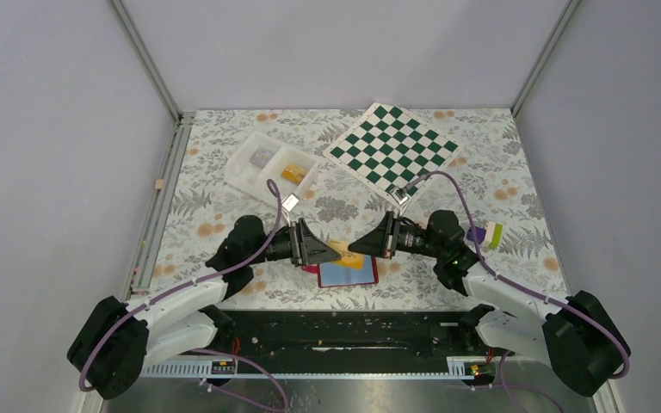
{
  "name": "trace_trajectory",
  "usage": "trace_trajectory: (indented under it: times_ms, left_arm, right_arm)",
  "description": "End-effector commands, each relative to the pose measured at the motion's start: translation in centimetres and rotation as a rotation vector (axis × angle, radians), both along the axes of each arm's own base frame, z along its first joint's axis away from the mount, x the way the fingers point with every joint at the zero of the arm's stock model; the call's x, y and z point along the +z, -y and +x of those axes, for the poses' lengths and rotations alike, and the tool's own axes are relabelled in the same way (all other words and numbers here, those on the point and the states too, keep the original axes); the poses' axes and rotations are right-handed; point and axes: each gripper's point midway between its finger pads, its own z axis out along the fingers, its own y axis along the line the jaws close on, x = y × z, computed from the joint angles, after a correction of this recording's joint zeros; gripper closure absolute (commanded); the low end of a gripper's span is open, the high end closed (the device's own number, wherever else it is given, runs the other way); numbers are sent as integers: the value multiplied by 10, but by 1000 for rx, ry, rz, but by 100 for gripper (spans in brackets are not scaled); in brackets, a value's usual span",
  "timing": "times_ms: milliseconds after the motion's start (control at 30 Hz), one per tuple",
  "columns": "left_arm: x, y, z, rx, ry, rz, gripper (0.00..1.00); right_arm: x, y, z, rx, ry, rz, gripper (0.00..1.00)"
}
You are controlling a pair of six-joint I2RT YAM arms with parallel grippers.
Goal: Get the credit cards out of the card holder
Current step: Remove the credit card from the card holder.
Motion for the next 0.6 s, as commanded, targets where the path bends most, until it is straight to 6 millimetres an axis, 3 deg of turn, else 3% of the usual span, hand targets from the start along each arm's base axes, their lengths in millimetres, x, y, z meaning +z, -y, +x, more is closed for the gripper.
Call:
trace_trajectory:
  times_ms: [0, 267, 567]
  left_arm:
    - [31, -8, 34, 245, 33, -192, 43]
    - [39, -4, 44, 350, 63, -269, 44]
    - [42, 6, 59, 443, 62, -315, 54]
  right_arm:
    - [20, 5, 38, -229, -42, 158, 100]
    - [12, 23, 73, -489, -117, 199, 100]
    - [12, 41, 80, -612, -129, 199, 100]
